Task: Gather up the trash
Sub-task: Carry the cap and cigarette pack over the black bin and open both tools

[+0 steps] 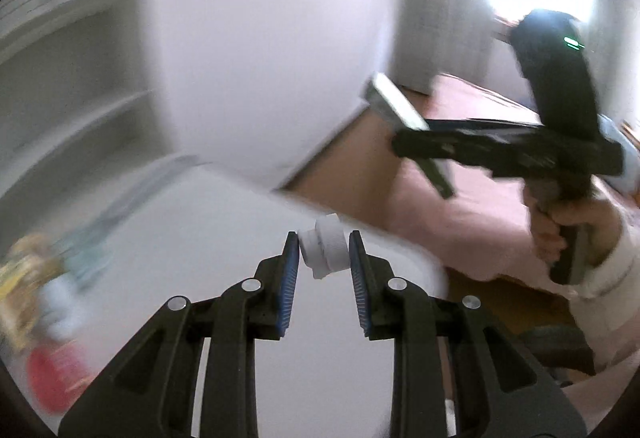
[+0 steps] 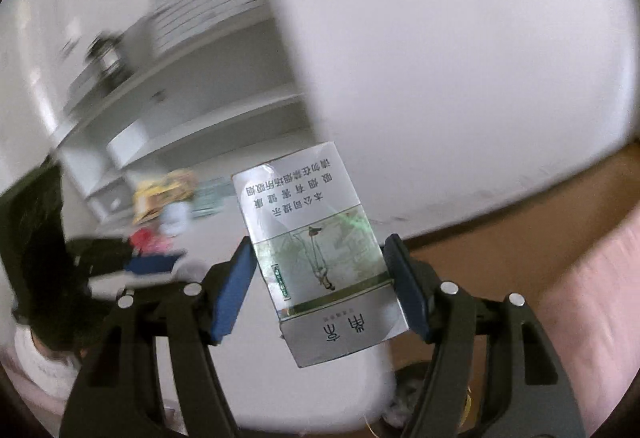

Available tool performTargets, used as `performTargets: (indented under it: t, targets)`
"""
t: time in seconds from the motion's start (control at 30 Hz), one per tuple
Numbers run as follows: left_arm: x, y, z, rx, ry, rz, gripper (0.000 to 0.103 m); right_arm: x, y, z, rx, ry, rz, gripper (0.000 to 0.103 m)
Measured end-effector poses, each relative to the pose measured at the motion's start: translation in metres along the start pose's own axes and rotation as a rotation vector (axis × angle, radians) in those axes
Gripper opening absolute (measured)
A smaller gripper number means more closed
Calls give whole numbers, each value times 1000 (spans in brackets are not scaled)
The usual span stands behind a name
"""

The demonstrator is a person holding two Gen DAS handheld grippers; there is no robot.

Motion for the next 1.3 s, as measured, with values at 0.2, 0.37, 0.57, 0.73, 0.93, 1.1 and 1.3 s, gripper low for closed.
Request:
performTargets:
  t: [0.2, 0.37, 0.57, 0.73, 0.93, 1.1, 1.3]
  targets:
    - [134, -87, 0, -99, -136, 242, 25, 135, 13, 60, -87, -254, 124, 65]
    - [190, -169, 46, -245, -185, 285, 25, 223, -19, 144, -223, -493, 144, 65]
    - [171, -292, 117, -524, -138, 186, 25, 253, -96, 223, -476, -633, 71, 65]
    - [131, -341, 159, -657, -46, 122, 25, 250, -133, 268, -601, -715, 44, 65]
    - [90, -354, 166, -698, 17, 119, 24, 246, -144, 280, -620, -769, 17, 64]
    - [104, -343, 169, -697, 29, 129, 25, 244, -149, 283, -626, -824, 3, 64]
    - [106, -340, 169, -691, 33, 134, 25, 234, -157, 282, -646, -845, -28, 66]
Point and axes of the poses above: each gripper's, at about its wrist camera, not at the fingertips, and y roughly against the way its jaws point, x to its right, z to its underside, the point moved 4 cm from there along -y, roughly the way its jaws point, and after that the axes turned 5 degrees about z, right-handed, at the moved point
